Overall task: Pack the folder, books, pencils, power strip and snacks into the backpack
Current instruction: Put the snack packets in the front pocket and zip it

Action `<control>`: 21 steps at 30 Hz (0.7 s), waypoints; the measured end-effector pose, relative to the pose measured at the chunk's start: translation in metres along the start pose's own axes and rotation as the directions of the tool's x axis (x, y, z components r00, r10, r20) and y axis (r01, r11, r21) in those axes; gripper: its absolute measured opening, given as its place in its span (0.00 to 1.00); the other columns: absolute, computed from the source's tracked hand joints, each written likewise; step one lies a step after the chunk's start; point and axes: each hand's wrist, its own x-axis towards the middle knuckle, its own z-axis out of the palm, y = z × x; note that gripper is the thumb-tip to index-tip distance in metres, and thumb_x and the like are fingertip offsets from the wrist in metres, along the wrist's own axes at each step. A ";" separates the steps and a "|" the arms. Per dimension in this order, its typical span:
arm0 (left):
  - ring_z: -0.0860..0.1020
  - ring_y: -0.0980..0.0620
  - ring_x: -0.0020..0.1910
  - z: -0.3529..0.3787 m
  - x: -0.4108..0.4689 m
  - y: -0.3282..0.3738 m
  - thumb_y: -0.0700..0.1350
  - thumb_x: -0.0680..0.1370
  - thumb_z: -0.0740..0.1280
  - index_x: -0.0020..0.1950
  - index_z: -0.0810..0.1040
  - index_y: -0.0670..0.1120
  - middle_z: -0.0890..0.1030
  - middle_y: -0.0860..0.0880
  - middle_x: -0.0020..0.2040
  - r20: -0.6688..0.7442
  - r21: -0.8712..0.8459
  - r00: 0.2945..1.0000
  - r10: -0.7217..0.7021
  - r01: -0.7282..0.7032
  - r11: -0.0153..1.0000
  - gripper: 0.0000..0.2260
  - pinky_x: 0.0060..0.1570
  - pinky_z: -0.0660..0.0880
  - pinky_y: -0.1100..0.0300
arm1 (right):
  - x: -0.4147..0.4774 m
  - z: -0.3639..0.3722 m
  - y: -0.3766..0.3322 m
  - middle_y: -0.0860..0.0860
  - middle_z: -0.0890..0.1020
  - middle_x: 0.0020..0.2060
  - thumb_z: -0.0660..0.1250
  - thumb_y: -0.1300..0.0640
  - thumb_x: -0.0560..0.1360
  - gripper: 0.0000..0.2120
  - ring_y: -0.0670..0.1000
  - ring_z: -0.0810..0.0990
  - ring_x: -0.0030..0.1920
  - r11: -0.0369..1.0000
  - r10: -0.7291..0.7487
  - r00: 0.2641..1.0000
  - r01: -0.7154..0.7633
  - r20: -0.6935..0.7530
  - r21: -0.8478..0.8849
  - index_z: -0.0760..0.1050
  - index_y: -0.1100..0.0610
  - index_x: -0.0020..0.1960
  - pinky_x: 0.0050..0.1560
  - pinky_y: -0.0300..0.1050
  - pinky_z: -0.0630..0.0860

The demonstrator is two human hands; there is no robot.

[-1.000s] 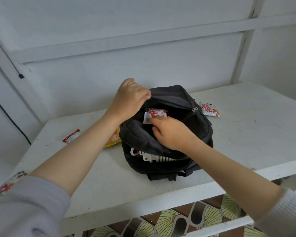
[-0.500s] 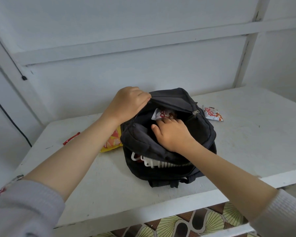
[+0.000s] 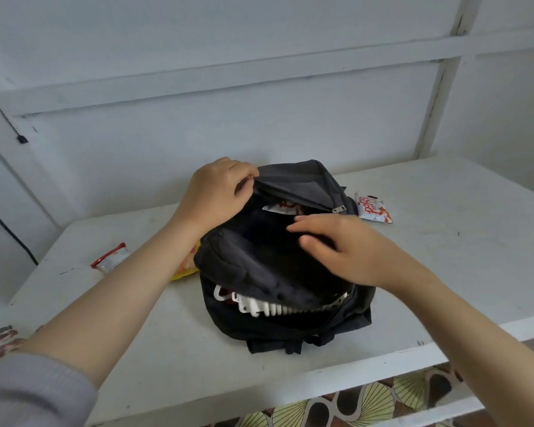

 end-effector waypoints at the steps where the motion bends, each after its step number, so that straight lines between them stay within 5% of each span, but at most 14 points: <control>1: 0.78 0.51 0.46 0.003 -0.001 0.005 0.39 0.74 0.65 0.52 0.81 0.46 0.82 0.51 0.48 0.029 -0.035 0.999 -0.035 0.036 0.999 0.09 0.43 0.70 0.63 | -0.004 -0.006 0.013 0.44 0.80 0.56 0.60 0.53 0.78 0.14 0.41 0.75 0.58 0.999 0.032 0.993 -0.028 -0.109 0.035 0.78 0.51 0.61 0.59 0.30 0.67; 5: 0.75 0.58 0.52 0.020 -0.008 0.030 0.40 0.70 0.65 0.52 0.81 0.51 0.80 0.57 0.52 0.275 -0.239 0.961 0.014 0.055 0.970 0.14 0.56 0.68 0.65 | -0.004 -0.011 0.087 0.47 0.83 0.44 0.61 0.60 0.77 0.11 0.46 0.78 0.43 0.932 0.356 0.884 -0.312 -0.304 0.184 0.81 0.53 0.52 0.45 0.32 0.71; 8: 0.75 0.61 0.54 0.036 -0.011 0.051 0.44 0.71 0.70 0.54 0.81 0.52 0.80 0.58 0.53 0.338 -0.276 0.941 0.006 0.093 0.957 0.12 0.60 0.66 0.65 | 0.003 -0.001 0.146 0.53 0.81 0.55 0.60 0.62 0.77 0.14 0.53 0.78 0.52 0.870 0.489 0.833 -0.485 -0.258 0.083 0.76 0.57 0.61 0.52 0.39 0.70; 11: 0.76 0.59 0.54 0.050 -0.014 0.065 0.47 0.72 0.72 0.52 0.82 0.51 0.81 0.56 0.52 0.322 -0.272 0.945 -0.059 0.152 0.950 0.10 0.59 0.68 0.63 | 0.008 0.012 0.187 0.58 0.75 0.64 0.60 0.61 0.76 0.22 0.60 0.73 0.62 0.834 0.519 0.835 -0.541 -0.185 -0.103 0.68 0.57 0.70 0.62 0.49 0.68; 16: 0.75 0.64 0.51 0.056 -0.024 0.073 0.46 0.72 0.72 0.53 0.82 0.51 0.81 0.56 0.52 0.341 -0.262 0.907 -0.249 0.346 0.901 0.10 0.54 0.67 0.73 | 0.017 0.021 0.212 0.55 0.75 0.63 0.60 0.54 0.77 0.20 0.60 0.74 0.60 0.762 0.525 0.842 -0.530 -0.123 -0.371 0.68 0.50 0.69 0.62 0.53 0.67; 21: 0.74 0.72 0.44 0.050 -0.024 0.078 0.44 0.73 0.71 0.52 0.82 0.52 0.79 0.62 0.46 0.318 -0.264 0.851 -0.418 0.503 0.823 0.09 0.45 0.65 0.79 | 0.011 0.028 0.226 0.54 0.82 0.55 0.60 0.56 0.77 0.15 0.58 0.78 0.55 0.802 0.475 0.831 -0.544 -0.288 -0.247 0.77 0.49 0.62 0.63 0.50 0.60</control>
